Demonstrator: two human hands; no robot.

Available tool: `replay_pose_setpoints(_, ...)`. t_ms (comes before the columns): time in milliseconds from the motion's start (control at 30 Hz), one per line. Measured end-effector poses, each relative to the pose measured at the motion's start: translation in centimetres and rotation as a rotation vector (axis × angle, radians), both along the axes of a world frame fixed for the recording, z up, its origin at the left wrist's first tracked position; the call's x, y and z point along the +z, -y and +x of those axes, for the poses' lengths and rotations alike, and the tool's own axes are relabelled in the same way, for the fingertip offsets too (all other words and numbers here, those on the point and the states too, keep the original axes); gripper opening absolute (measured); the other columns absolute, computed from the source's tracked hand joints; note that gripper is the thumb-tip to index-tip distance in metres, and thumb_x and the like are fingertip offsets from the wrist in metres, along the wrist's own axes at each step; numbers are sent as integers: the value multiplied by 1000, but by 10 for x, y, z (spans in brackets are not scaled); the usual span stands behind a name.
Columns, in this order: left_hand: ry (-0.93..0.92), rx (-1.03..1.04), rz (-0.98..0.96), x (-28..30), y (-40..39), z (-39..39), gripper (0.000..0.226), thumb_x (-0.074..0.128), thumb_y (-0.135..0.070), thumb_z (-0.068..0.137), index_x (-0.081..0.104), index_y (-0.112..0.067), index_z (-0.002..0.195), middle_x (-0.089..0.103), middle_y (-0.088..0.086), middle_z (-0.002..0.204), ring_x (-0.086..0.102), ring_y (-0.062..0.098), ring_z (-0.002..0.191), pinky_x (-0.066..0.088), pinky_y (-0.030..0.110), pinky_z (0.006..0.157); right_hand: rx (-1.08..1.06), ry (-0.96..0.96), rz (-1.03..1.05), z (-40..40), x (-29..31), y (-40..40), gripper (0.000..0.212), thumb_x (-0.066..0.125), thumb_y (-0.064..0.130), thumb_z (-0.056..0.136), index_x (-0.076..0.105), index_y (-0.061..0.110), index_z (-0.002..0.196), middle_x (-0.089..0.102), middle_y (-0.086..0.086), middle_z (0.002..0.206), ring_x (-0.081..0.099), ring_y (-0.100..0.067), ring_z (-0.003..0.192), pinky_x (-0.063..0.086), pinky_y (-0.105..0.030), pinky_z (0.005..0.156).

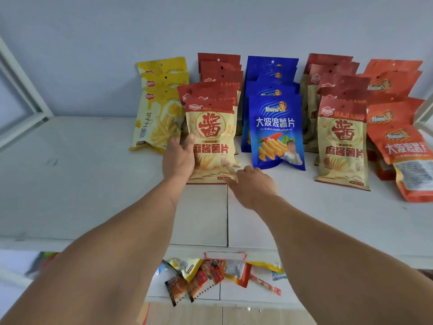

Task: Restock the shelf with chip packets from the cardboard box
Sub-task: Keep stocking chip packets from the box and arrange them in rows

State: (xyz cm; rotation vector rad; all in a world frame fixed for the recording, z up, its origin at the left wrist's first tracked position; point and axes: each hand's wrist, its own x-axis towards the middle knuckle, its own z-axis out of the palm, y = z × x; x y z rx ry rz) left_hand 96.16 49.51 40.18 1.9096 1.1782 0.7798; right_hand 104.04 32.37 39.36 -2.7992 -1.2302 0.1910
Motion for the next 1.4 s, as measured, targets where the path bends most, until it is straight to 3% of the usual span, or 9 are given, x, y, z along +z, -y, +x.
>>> replay_pose_setpoints(167, -460, -96, 625, -7, 37, -80, 41, 46, -42, 102, 65, -9, 118, 68, 13, 114, 63, 37, 102, 50, 45, 79, 135, 167, -41, -36, 9, 22, 39, 32, 36, 106, 55, 16, 130, 57, -7, 126, 53, -27, 117, 43, -40, 93)
replay_pose_setpoints(300, -578, -184, 972, -23, 94, -172, 38, 44, -34, 94, 73, -11, 87, 70, 8, 82, 66, 33, 74, 50, 37, 60, 348, 272, 74, -95, 5, 57, 32, 34, 27, 105, 59, 16, 121, 59, -6, 122, 53, -27, 113, 42, -38, 91)
replay_pose_setpoints(400, -707, -115, 948, -34, 153, -245, 27, 54, -31, 96, 74, -14, 92, 72, 4, 90, 67, 28, 80, 51, 36, 66, 529, 270, 218, -156, -2, 85, 26, 38, 22, 104, 62, 16, 112, 60, -4, 114, 54, -28, 107, 40, -37, 90)
replay_pose_setpoints(533, -774, -18, 861, -61, 231, -347, 26, 53, -30, 95, 71, -15, 82, 69, 3, 81, 65, 27, 71, 51, 35, 58, 736, 242, 269, -243, -21, 117, 16, 53, 18, 97, 67, 13, 103, 66, -8, 106, 59, -31, 100, 46, -39, 85)
replay_pose_setpoints(633, -835, 51, 816, -74, 279, -424, 19, 64, -26, 90, 70, -15, 76, 67, 2, 73, 63, 26, 63, 48, 35, 54, 863, 242, 253, -304, -30, 137, 19, 48, 19, 99, 64, 14, 108, 64, -8, 110, 58, -29, 104, 45, -38, 85)
replay_pose_setpoints(967, -934, 247, 670, -116, 376, -642, 39, 39, -28, 95, 73, -13, 82, 69, 3, 78, 63, 24, 65, 51, 36, 56, 1146, 284, 62, -517, -61, 174, 29, 40, 22, 102, 55, 15, 126, 57, -7, 126, 54, -27, 116, 45, -37, 88)
replay_pose_setpoints(1100, -955, 272, 556, -135, 402, -736, 20, 59, -29, 94, 73, -16, 87, 72, 2, 83, 66, 22, 69, 51, 34, 57, 1190, 223, 24, -603, -91, 184, 27, 37, 26, 105, 57, 17, 121, 58, -5, 124, 54, -27, 118, 45, -36, 89)
replay_pose_setpoints(1233, -993, 378, 382, -168, 414, -816, 41, 35, -36, 97, 71, -19, 87, 69, 0, 82, 62, 19, 66, 47, 33, 53, 1246, 156, -24, -676, -129, 186, 24, 39, 26, 103, 60, 19, 112, 62, -5, 115, 57, -28, 108, 46, -38, 86)
replay_pose_setpoints(1400, -886, 542, 67, -205, 407, -873, 29, 41, -36, 105, 66, -22, 106, 67, -6, 98, 58, 9, 76, 53, 26, 66, 1239, 46, -92, -730, -180, 164, 15, 46, 26, 101, 60, 22, 105, 63, -1, 107, 59, -24, 100, 45, -34, 76)
